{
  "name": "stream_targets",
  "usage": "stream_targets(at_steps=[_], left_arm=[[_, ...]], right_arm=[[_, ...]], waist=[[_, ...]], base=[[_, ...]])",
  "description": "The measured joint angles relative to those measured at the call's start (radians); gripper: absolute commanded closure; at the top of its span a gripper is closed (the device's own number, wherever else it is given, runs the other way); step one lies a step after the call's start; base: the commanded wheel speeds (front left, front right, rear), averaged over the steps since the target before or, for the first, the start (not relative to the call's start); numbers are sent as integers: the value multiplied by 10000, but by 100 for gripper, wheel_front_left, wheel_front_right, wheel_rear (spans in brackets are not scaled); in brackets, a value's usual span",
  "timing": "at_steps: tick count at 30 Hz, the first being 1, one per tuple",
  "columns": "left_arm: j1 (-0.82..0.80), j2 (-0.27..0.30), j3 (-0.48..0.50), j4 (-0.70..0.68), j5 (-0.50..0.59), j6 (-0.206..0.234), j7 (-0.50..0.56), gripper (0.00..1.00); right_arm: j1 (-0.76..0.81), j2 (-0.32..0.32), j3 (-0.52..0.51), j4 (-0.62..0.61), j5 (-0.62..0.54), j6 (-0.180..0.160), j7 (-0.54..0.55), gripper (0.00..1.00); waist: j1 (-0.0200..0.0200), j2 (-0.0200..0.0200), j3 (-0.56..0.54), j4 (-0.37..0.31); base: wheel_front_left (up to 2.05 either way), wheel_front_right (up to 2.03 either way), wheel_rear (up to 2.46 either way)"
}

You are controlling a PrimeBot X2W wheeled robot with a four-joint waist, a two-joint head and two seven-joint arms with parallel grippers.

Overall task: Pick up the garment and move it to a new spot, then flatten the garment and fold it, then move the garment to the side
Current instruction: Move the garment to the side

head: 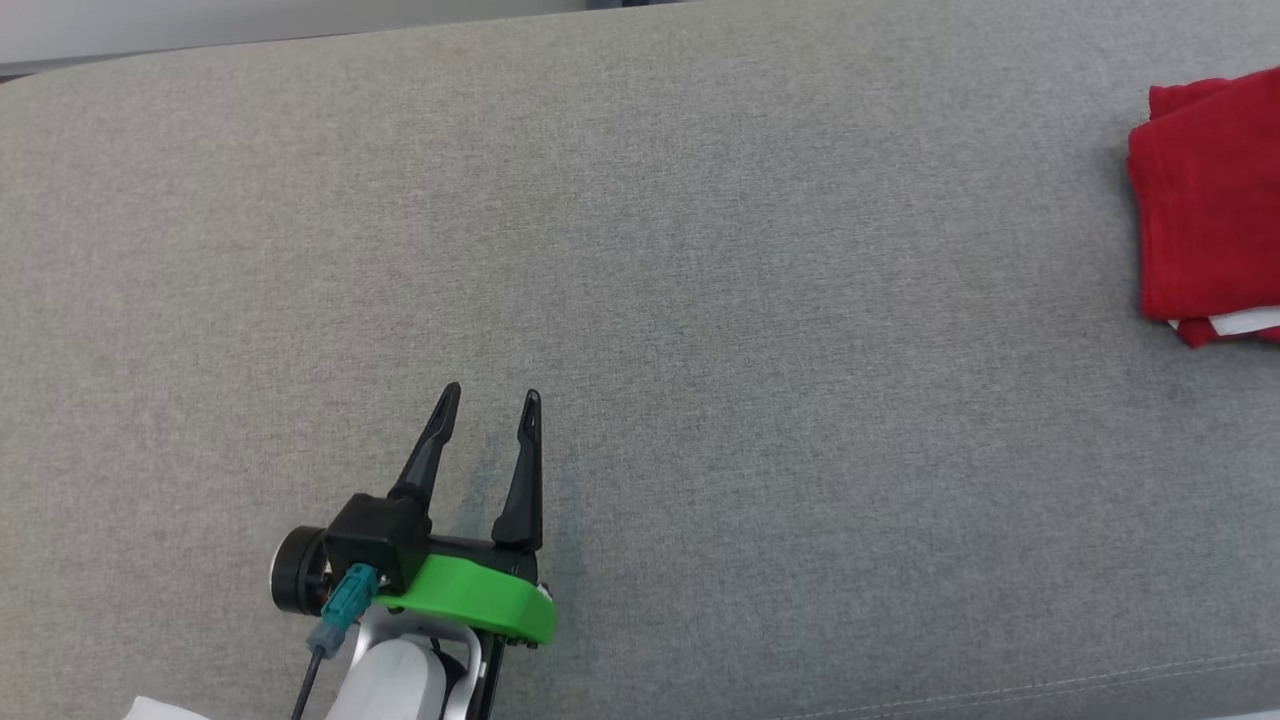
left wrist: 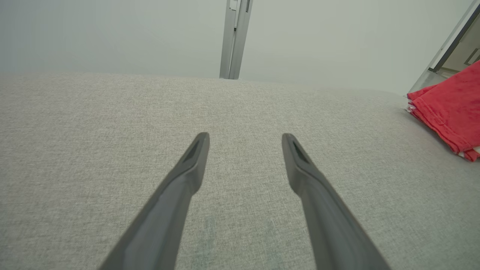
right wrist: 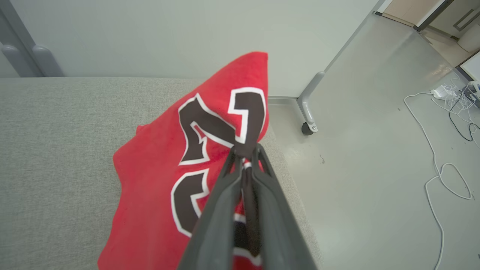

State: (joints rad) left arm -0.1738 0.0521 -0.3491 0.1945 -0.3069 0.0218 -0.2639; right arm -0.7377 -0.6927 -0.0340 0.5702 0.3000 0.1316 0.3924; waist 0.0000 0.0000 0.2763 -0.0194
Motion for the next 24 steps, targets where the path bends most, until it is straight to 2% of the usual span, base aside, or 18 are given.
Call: stream_targets(at_steps=[5, 10, 11, 12, 13, 20, 24], left_arm=[[-11, -4, -100, -56, 31, -29, 0, 0], [-28, 0, -178, -48, 94, -27, 0, 0], [-35, 10, -192, -40, 104, -27, 0, 0], [-46, 25, -203, -35, 109, -27, 2, 0], [-62, 44, -219, -31, 125, -27, 2, 0], [-107, 113, -322, -17, 136, 31, 88, 0], [-105, 140, -326, 13, 130, 58, 105, 0]], right_arm=[[234, -527, -654, 378, 150, 0, 293, 100], [445, -550, -1417, 1022, -63, 0, 65, 100], [441, -493, -1582, 1172, -194, 0, -140, 68], [423, -439, -1730, 1304, -416, 0, -410, 12], [375, -383, -1824, 1461, -690, 0, -617, 0], [-169, 359, -2460, 2132, -2326, 0, -2010, 0], [-390, 855, -2435, 2401, -2669, 0, -2472, 0]], waist=[[0, 0, 172, 174], [0, 0, 354, 263], [1, 0, 397, 272], [0, 0, 441, 278], [0, 0, 481, 281], [0, 0, 529, 242], [0, 0, 425, 210]], base=[[0, 0, 0], [0, 0, 0], [0, 0, 0], [0, 0, 0], [0, 0, 0], [0, 0, 0], [0, 0, 0]])
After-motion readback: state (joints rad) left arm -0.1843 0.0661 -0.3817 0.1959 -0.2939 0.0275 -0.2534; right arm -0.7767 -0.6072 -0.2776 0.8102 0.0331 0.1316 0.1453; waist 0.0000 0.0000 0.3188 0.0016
